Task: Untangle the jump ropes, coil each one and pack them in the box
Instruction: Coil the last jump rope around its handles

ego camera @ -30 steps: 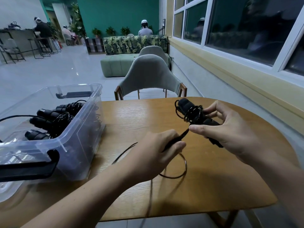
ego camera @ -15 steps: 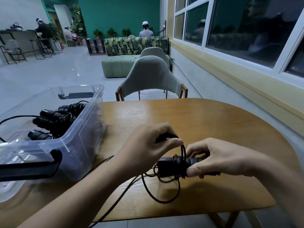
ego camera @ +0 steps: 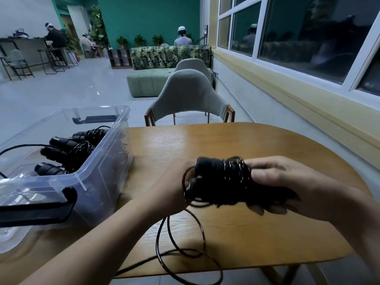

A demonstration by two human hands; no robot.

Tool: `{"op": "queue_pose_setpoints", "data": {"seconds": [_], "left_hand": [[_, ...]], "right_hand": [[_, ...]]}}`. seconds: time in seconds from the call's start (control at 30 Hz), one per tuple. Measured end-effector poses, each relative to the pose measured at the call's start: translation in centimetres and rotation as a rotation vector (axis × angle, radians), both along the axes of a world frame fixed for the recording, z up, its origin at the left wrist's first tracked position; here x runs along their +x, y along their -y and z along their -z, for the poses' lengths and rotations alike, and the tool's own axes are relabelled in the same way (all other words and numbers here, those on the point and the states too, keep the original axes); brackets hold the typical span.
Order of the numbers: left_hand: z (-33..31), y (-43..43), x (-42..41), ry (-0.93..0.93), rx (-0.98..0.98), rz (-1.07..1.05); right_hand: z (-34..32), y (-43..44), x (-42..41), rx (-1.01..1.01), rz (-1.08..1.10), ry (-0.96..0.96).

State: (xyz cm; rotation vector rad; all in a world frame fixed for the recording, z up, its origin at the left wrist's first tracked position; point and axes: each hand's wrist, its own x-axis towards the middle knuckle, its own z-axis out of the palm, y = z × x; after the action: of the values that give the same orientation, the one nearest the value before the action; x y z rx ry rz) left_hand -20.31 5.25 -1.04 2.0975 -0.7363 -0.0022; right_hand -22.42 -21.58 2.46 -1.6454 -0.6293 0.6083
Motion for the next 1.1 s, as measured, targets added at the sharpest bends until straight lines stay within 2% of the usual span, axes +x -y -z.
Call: {"op": "queue_pose_setpoints", "data": {"seconds": [0.1, 0.23, 0.3, 0.4, 0.57, 0.7, 0.77, 0.93, 1.1], "left_hand": [[0.8, 0.9, -0.2, -0.014, 0.104, -0.106], [0.5, 2.5, -1.0, -0.014, 0.087, -0.028], [0.7, 2.7, -1.2, 0.048, 0.152, -0.04], [0.8, 3.0, -1.6, 0.06, 0.263, -0.014], [0.8, 3.5, -2.5, 0.102, 0.428, 0.034], [0.3, 3.1, -2.6, 0.166, 0.518, 0.043], [0.0, 2.7, -2.3, 0.226, 0.533, 0.052], [-0.1, 1.2, -1.4, 0.321, 0.412, 0.008], [-0.2, 0.4, -0.9, 0.287, 0.29, 0.002]], "right_hand": [[0.0, -0.2, 0.1, 0.134, 0.081, 0.032], [0.0, -0.5, -0.1, 0.251, 0.186, 0.06], [0.1, -0.7, 0.0, 0.32, 0.279, 0.051], [-0.1, -0.9, 0.1, 0.315, 0.427, 0.111], [0.4, -0.8, 0.7, 0.193, 0.609, 0.216], [1.0, -0.4, 0.9, -0.12, 0.623, 0.367], [1.4, -0.3, 0.9, -0.241, 0.593, 0.379], [2.1, -0.3, 1.1, -0.391, 0.444, 0.3], [2.3, -0.6, 1.0, -0.452, 0.264, 0.211]]}}
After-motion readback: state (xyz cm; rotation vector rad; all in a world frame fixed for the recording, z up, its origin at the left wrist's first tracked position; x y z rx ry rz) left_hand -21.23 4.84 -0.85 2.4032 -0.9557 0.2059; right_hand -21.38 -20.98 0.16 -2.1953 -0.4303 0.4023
